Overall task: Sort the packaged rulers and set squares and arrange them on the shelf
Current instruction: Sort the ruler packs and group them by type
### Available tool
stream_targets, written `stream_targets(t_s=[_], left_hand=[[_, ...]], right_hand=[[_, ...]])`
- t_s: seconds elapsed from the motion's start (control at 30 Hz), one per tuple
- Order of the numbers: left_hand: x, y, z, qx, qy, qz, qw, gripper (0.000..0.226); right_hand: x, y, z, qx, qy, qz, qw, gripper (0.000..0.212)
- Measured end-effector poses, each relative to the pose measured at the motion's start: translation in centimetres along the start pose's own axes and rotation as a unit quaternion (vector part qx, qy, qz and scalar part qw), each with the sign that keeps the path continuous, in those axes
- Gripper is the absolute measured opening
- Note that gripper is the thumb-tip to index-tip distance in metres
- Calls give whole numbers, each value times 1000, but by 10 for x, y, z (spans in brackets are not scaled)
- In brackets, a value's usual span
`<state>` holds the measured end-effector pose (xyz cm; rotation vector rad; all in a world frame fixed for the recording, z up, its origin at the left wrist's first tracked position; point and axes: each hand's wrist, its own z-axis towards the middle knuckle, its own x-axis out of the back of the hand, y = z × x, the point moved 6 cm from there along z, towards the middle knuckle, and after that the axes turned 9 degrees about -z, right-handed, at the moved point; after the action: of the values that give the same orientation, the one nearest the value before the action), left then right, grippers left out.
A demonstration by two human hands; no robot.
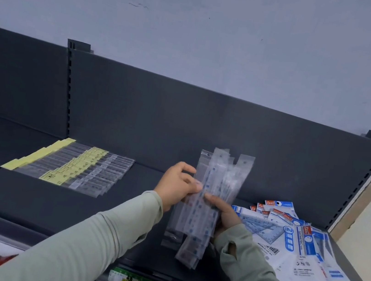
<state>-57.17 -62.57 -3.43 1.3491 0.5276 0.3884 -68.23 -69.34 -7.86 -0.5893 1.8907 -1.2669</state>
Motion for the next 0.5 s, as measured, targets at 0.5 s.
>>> stream_targets(t_s=[0.5], left_hand=[[19,-37,11,118,-23,493,862,33]], right_hand=[[17,-4,-2,-5,24,12,1000,38]])
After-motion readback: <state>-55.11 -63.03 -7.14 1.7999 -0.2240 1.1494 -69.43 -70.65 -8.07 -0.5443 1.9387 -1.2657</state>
